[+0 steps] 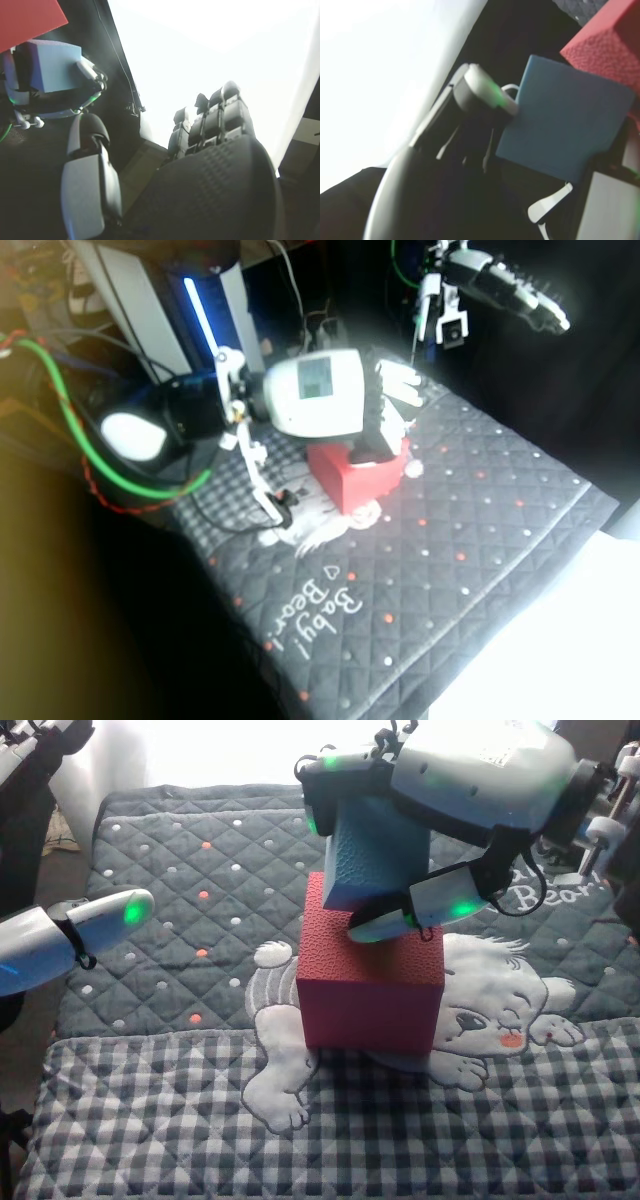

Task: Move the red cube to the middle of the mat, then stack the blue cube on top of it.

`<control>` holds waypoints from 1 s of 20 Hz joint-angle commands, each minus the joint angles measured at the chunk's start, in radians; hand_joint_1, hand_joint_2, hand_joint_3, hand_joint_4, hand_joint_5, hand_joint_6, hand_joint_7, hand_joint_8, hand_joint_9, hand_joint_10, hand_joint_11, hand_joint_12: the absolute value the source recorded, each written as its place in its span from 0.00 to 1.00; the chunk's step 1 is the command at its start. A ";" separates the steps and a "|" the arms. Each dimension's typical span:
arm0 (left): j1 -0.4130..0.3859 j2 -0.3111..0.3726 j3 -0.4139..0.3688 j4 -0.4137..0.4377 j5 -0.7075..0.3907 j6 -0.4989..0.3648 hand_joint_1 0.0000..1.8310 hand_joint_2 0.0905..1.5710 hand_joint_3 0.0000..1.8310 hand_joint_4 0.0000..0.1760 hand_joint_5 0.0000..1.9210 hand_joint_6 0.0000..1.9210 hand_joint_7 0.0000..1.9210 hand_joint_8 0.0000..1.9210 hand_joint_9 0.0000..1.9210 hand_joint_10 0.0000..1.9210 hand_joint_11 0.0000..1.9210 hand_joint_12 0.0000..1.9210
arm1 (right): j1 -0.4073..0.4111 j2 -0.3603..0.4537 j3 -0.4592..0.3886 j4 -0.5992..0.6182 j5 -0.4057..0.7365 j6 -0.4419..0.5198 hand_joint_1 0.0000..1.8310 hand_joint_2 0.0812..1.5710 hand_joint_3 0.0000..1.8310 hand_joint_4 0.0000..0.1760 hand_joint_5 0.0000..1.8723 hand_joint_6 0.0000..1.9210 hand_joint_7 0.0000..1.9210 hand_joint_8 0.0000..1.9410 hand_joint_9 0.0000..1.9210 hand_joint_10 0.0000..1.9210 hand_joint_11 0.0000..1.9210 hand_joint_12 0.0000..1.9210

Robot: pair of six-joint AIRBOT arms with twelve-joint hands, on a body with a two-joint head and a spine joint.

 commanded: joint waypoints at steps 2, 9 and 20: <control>-0.001 -0.002 0.004 0.011 -0.128 -0.004 0.37 0.63 0.00 0.69 0.06 0.00 0.00 0.00 0.00 0.00 0.00 0.05 | 0.012 0.002 -0.006 0.012 0.091 0.006 0.22 0.82 0.01 0.00 0.00 0.29 0.01 0.58 0.04 0.88 0.09 1.00; 0.011 0.000 -0.002 -0.005 -0.147 -0.004 0.36 0.63 0.00 0.68 0.06 0.00 0.00 0.00 0.00 0.00 0.00 0.00 | 0.006 0.053 -0.047 -0.001 0.092 0.009 0.08 0.84 0.00 0.00 0.00 0.03 0.00 0.00 0.00 0.08 0.00 0.26; 0.020 0.005 -0.010 -0.001 -0.167 -0.004 0.34 0.63 0.00 0.66 0.02 0.00 0.00 0.00 0.00 0.00 0.00 0.00 | -0.026 0.239 -0.151 0.005 0.208 -0.008 0.07 0.75 0.00 0.13 0.00 0.00 0.04 0.01 0.00 0.25 0.00 0.73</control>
